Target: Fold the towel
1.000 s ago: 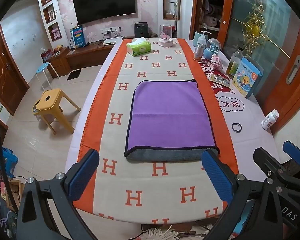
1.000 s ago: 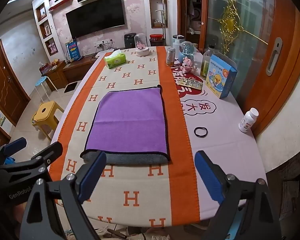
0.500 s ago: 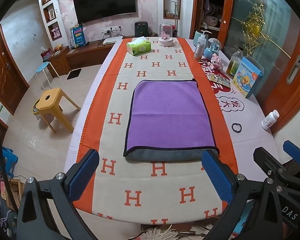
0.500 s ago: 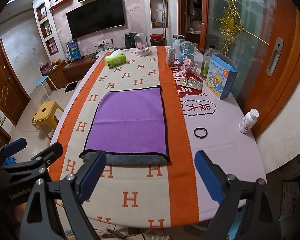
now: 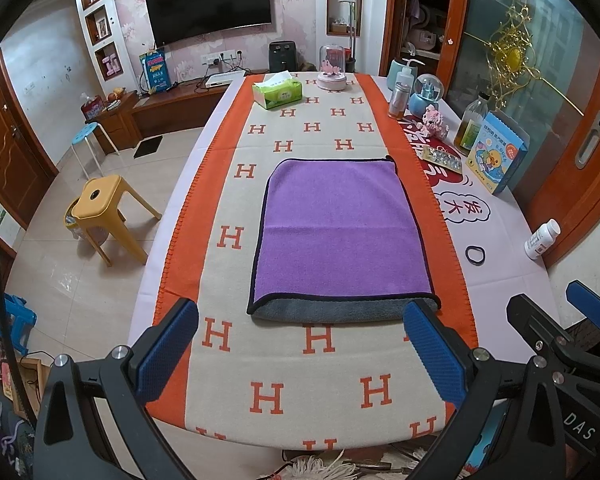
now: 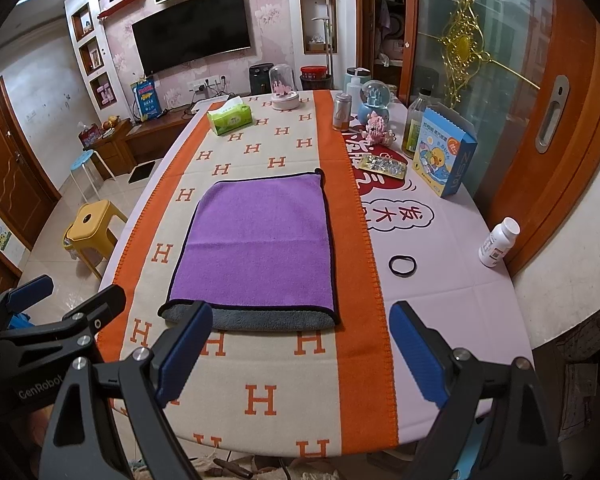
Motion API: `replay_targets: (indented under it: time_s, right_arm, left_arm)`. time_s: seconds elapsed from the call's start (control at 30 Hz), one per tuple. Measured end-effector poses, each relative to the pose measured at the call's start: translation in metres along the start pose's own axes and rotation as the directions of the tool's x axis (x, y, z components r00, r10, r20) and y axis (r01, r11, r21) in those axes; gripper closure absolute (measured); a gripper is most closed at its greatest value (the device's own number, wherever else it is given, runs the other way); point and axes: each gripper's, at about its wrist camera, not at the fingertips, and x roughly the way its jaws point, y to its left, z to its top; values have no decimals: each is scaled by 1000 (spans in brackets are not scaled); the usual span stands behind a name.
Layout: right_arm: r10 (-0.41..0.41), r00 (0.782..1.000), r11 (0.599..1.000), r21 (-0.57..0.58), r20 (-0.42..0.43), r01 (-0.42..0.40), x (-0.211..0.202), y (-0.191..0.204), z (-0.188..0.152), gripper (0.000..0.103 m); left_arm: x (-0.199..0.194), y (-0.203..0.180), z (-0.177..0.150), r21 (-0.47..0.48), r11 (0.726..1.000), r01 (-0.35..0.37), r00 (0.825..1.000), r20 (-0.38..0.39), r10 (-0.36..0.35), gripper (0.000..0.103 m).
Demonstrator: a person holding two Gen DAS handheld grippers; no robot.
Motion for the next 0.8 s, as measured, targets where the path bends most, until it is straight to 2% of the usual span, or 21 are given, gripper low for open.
replay_targets:
  time_s: [0.67,0.8]
  right_arm:
    - [-1,1000,1000,0,-4,1,2,-1,1,13]
    - [0,1000,1000,0,-5,0,2,-1,1,13]
  left_arm:
    - [0,0,0,0,1000,1,1000,-5,-1,1]
    - [10,-2,-11,2,1000,2,1000,-2,-2,1]
